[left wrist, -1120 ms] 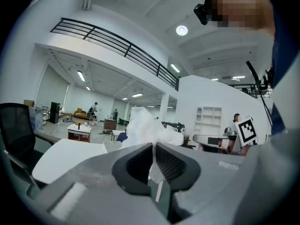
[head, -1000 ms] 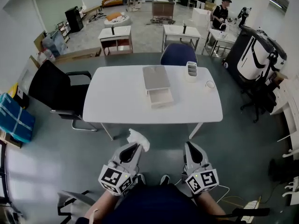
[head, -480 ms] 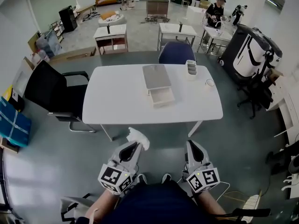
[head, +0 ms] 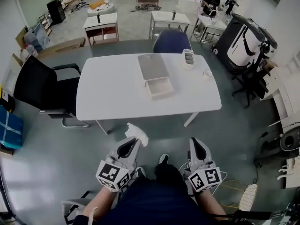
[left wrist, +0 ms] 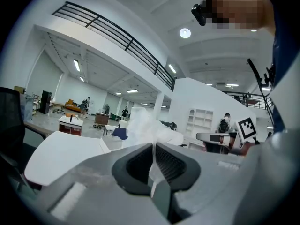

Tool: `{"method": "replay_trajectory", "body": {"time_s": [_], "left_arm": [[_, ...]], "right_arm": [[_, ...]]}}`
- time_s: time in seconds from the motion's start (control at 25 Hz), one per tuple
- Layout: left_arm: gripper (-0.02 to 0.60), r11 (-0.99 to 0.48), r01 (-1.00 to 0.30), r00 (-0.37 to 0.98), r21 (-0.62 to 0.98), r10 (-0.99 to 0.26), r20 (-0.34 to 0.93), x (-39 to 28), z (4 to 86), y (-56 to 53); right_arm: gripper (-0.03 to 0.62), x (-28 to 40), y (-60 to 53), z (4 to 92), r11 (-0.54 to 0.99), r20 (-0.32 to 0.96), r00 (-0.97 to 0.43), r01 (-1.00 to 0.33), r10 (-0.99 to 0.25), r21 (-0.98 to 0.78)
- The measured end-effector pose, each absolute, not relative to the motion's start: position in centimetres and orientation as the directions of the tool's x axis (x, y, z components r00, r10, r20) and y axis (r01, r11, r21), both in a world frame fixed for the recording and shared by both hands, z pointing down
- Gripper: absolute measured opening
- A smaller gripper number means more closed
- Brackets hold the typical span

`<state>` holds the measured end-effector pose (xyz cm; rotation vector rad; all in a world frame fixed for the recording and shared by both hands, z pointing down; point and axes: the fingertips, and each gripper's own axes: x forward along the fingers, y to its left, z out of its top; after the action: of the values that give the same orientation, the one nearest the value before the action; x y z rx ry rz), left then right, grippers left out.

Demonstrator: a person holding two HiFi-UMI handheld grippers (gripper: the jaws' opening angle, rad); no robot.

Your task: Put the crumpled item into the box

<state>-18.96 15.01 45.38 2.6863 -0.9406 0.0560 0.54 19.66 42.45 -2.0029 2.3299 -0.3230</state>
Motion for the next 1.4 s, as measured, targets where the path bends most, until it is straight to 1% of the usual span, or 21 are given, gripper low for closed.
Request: {"method": "replay_trajectory", "body": {"time_s": [0.32, 0.52, 0.72, 0.96, 1.16, 1.24, 1.28, 1.4], "left_arm": [[0.023, -0.741, -0.628, 0.777, 0.239, -0.614, 0.139, -17.6, 45.2, 11.7], [0.023, -0.696, -0.688, 0.726, 0.206, -0.664, 0.177, -16.6, 45.7, 8.3], [0.023, -0.656, -0.730, 0.683, 0.190, -0.706, 0.189, -14.7, 45.7, 3.5], [0.023, -0.620, -0.769, 0.639, 0.157, -0.749, 0.173, -11.5, 44.7, -2.1], [0.023, -0.601, -0.791, 0.612, 0.113, -0.773, 0.169, -8.9, 44.2, -5.4], [0.023, -0.600, -0.795, 0.606, 0.089, -0.777, 0.170, -8.2, 43.9, -6.5], [0.023, -0.601, -0.796, 0.604, 0.076, -0.778, 0.172, -8.0, 43.7, -7.0], [0.023, -0.606, -0.795, 0.600, 0.031, -0.779, 0.181, -7.3, 43.4, -8.1]], "right_arm": [[0.002, 1.5, 15.9, 43.6, 0.164, 0.118, -0.190, -0.965, -0.975, -0.205], [0.002, 3.4, 11.8, 43.9, 0.205, 0.099, -0.233, -0.951, -0.967, -0.232], [0.002, 7.3, 7.1, 44.2, 0.220, 0.093, -0.246, -0.948, -0.965, -0.231], [0.002, 12.3, 1.5, 44.0, 0.240, 0.081, -0.262, -0.948, -0.962, -0.210], [0.002, 15.4, -2.8, 42.3, 0.270, 0.011, -0.278, -0.941, -0.961, -0.206], [0.002, 16.1, -4.5, 41.0, 0.296, -0.038, -0.293, -0.944, -0.955, -0.147], [0.002, 16.3, -5.3, 40.2, 0.311, -0.062, -0.306, -0.947, -0.950, -0.081], [0.002, 16.2, -7.5, 38.6, 0.331, -0.101, -0.356, -0.921, -0.929, 0.206]]}}
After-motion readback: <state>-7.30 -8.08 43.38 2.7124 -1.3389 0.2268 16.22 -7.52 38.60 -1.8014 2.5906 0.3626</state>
